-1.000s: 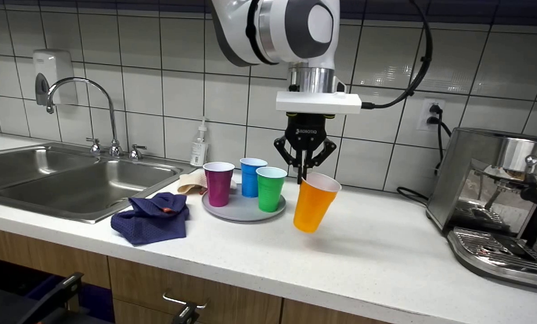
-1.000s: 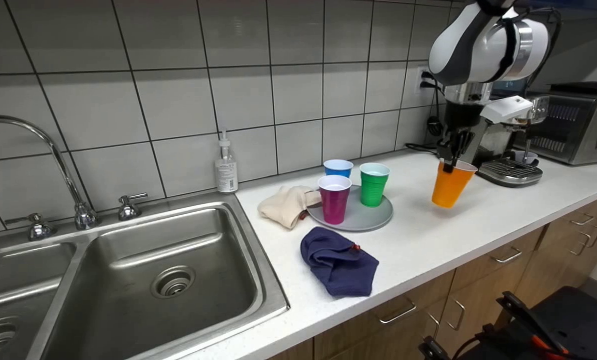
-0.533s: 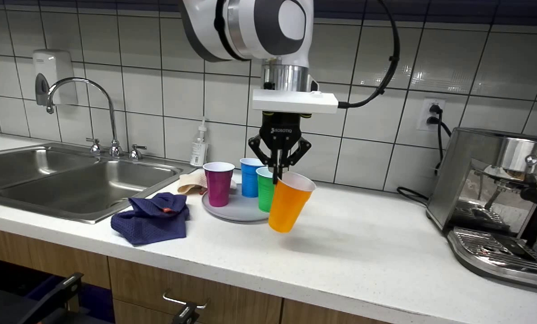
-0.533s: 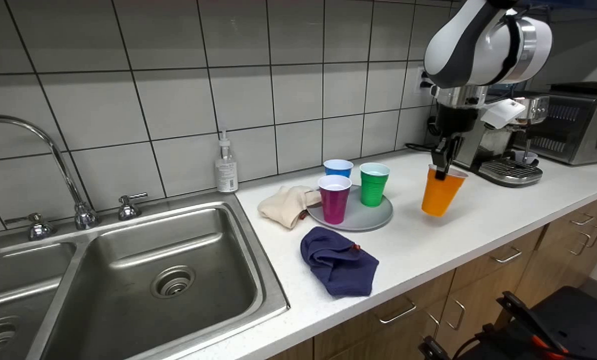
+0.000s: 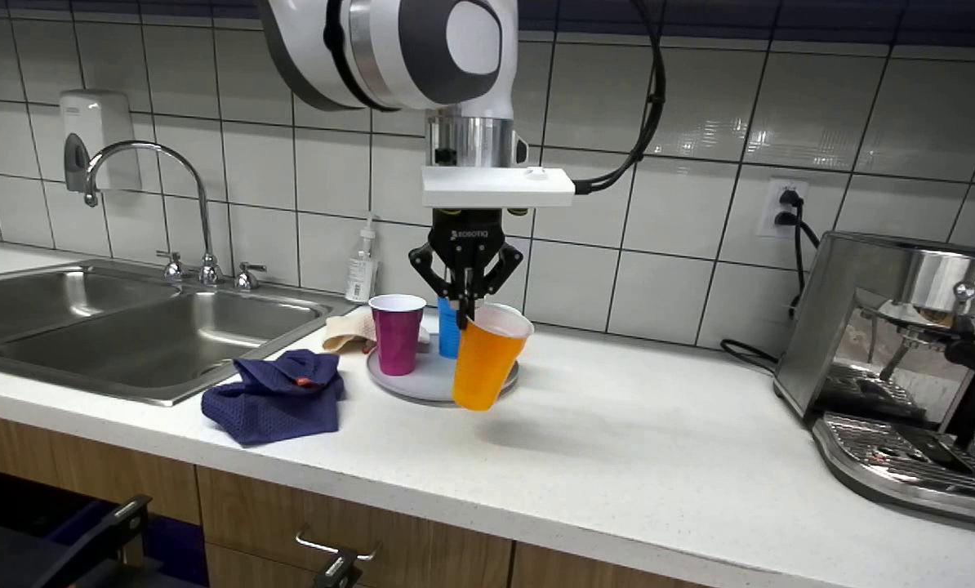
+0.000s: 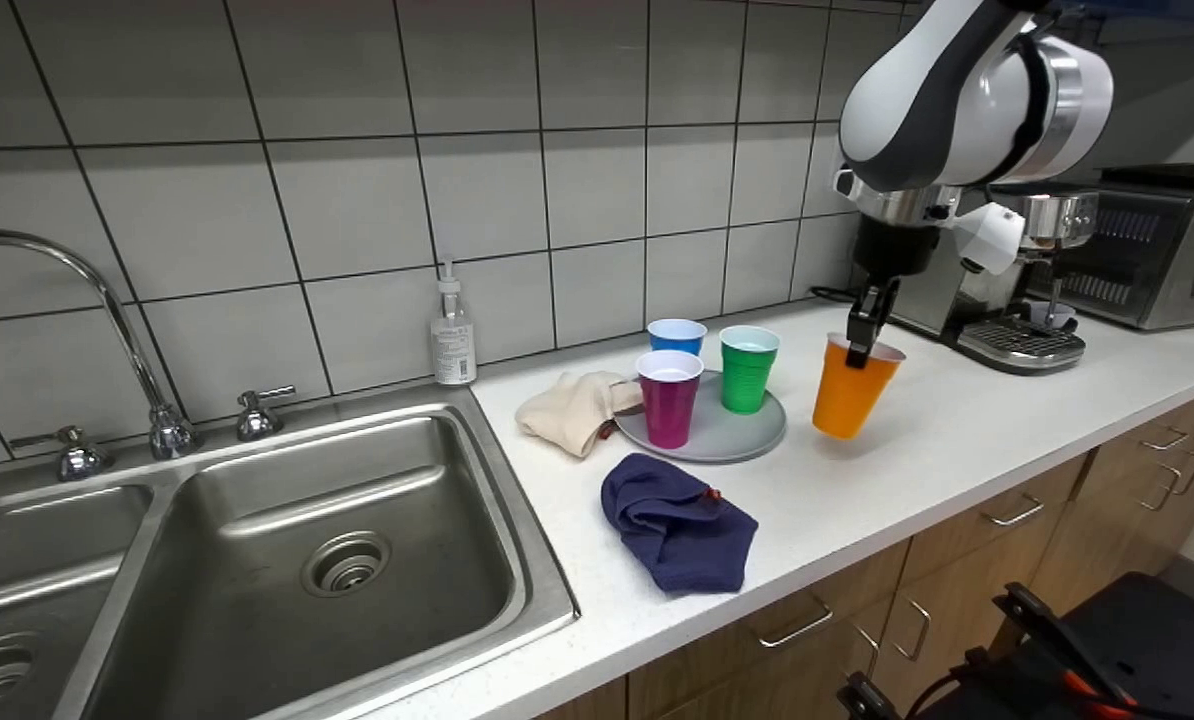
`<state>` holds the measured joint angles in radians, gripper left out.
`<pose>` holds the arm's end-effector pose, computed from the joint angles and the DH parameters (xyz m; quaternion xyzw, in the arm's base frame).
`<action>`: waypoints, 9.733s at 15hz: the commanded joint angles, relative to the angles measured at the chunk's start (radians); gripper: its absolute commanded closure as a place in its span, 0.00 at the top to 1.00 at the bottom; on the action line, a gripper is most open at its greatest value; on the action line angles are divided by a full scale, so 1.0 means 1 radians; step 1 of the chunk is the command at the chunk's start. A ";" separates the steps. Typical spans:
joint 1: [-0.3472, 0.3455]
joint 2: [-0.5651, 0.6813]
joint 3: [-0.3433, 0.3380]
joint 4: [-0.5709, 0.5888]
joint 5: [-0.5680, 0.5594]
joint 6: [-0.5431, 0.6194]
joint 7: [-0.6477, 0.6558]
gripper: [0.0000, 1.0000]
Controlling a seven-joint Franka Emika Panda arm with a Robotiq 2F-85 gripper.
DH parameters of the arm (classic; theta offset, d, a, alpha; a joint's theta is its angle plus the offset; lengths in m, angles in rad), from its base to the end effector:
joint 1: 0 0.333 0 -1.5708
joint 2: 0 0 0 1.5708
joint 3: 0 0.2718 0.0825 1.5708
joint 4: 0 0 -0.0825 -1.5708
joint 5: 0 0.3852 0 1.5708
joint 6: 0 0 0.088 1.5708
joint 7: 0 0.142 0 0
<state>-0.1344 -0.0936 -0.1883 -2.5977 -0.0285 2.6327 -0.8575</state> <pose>0.4348 -0.1427 0.2206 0.9593 0.2751 0.0534 0.0345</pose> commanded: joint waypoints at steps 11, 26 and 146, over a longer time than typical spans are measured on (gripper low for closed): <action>0.084 -0.070 -0.019 -0.094 0.157 0.128 -0.345 0.01; 0.168 -0.018 -0.020 -0.110 0.285 0.261 -0.608 0.01; 0.062 -0.002 -0.020 0.054 0.020 -0.061 -0.299 1.00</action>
<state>-0.0255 -0.0085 -0.2419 -2.5376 0.0191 2.6727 -1.2730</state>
